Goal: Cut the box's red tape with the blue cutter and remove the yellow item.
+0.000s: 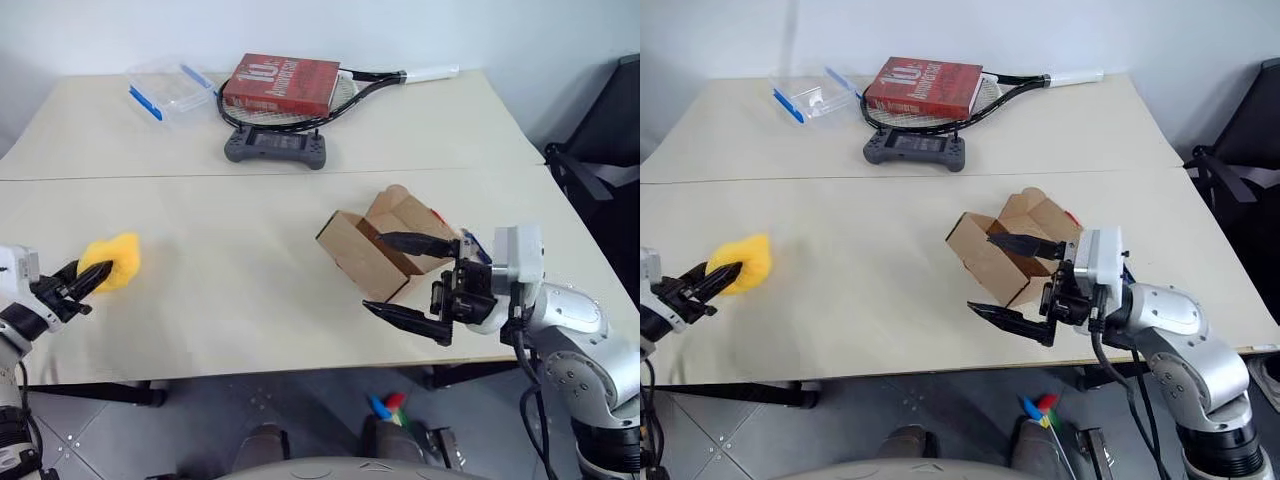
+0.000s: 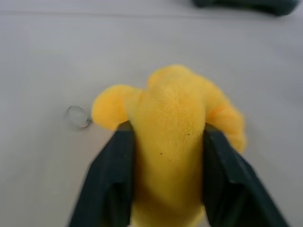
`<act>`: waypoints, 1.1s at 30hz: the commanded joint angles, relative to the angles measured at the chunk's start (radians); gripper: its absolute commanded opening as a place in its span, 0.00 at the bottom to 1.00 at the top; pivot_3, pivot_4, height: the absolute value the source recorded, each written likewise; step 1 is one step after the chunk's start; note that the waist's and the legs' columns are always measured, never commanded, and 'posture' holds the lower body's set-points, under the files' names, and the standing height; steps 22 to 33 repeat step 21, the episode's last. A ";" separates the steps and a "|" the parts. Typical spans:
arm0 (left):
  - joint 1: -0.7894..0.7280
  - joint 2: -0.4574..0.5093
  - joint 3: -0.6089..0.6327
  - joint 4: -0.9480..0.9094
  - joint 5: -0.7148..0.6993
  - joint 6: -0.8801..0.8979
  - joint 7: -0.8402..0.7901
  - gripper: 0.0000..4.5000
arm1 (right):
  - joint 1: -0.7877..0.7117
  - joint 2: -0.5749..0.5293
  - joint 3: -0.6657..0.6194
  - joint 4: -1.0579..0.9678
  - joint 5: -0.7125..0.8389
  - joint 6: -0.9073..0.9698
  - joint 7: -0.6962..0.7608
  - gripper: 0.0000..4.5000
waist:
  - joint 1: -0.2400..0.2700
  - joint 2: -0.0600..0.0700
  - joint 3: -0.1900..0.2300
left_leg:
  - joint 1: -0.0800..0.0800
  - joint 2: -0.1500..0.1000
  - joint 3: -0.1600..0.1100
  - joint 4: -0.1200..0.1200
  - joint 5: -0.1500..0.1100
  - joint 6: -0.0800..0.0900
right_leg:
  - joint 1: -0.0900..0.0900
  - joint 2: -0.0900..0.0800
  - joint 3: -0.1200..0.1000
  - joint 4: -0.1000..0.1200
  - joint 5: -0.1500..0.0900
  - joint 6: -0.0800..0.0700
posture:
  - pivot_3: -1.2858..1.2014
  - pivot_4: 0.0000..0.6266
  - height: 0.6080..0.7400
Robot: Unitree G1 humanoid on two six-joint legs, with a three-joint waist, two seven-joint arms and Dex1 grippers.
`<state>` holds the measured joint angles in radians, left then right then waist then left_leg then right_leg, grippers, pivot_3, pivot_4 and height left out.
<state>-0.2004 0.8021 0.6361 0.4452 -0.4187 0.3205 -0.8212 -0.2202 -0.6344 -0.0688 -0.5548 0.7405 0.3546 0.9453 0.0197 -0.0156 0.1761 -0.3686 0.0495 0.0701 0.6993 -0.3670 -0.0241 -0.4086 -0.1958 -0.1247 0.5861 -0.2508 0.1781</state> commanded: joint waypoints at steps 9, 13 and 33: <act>0.250 0.154 0.164 -0.178 -0.063 0.025 -0.143 0.99 | -0.071 -0.060 -0.083 0.089 0.000 -0.033 0.078 1.00 | -0.034 0.000 0.000 | 0.000 0.001 0.002 -0.002 -0.001 -0.001 | -0.003 0.000 -0.001 0.000 0.000 0.000 | 0.52 0.24 1.00; 0.420 0.146 0.272 -0.145 -0.012 -0.156 -0.203 0.99 | -0.083 -0.115 -0.117 0.117 0.004 -0.034 0.131 1.00 | -0.043 0.002 0.001 | 0.000 0.001 0.002 -0.003 -0.001 -0.001 | -0.003 0.000 -0.001 -0.001 0.000 -0.001 | 0.52 0.24 1.00; 0.609 0.100 0.410 -0.230 -0.057 -0.241 -0.246 0.99 | -0.016 -0.232 -0.192 0.144 0.017 -0.026 0.257 1.00 | -0.039 0.001 0.001 | 0.000 0.001 0.003 -0.003 -0.002 0.000 | -0.003 0.000 -0.001 -0.001 -0.001 -0.001 | 0.52 0.24 1.00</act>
